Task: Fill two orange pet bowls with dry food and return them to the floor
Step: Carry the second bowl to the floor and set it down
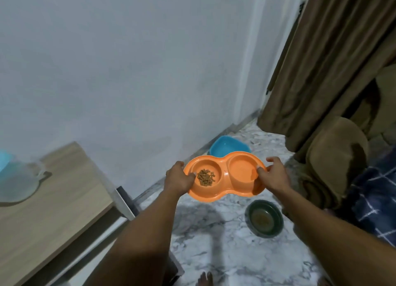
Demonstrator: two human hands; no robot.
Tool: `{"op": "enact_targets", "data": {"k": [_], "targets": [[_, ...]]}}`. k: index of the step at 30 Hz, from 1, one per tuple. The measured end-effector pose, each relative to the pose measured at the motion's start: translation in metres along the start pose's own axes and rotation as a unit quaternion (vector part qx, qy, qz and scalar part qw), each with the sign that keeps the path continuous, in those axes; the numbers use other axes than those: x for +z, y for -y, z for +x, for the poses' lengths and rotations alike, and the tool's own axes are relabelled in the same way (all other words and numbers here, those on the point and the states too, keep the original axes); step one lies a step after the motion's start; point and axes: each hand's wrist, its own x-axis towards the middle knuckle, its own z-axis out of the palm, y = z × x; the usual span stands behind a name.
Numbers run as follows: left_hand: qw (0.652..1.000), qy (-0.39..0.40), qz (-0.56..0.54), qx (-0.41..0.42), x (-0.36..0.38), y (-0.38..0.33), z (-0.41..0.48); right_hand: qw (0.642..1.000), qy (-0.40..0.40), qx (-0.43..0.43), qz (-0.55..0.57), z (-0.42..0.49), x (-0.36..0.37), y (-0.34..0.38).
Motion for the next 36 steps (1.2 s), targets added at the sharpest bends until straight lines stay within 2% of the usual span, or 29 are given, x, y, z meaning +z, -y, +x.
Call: {"op": "enact_targets", "data": {"k": [11,17,23,36], "targets": [[0.998,0.007,0.003,-0.062,0.060,0.014,0.121,0.996,0.079,0.041,-0.004,0.130,0.082,-0.035],[0.992,-0.005,-0.009,-0.126,0.107,0.062,0.182,0.990,0.132,0.044,-0.012,0.190,0.160,-0.069],[0.983,-0.016,-0.024,-0.183,0.181,0.148,0.261,0.984,0.164,0.064,-0.015,0.252,0.276,-0.132],[0.985,0.022,-0.019,-0.171,0.357,0.394,0.455,0.979,0.194,0.059,-0.016,0.363,0.562,-0.324]]}}
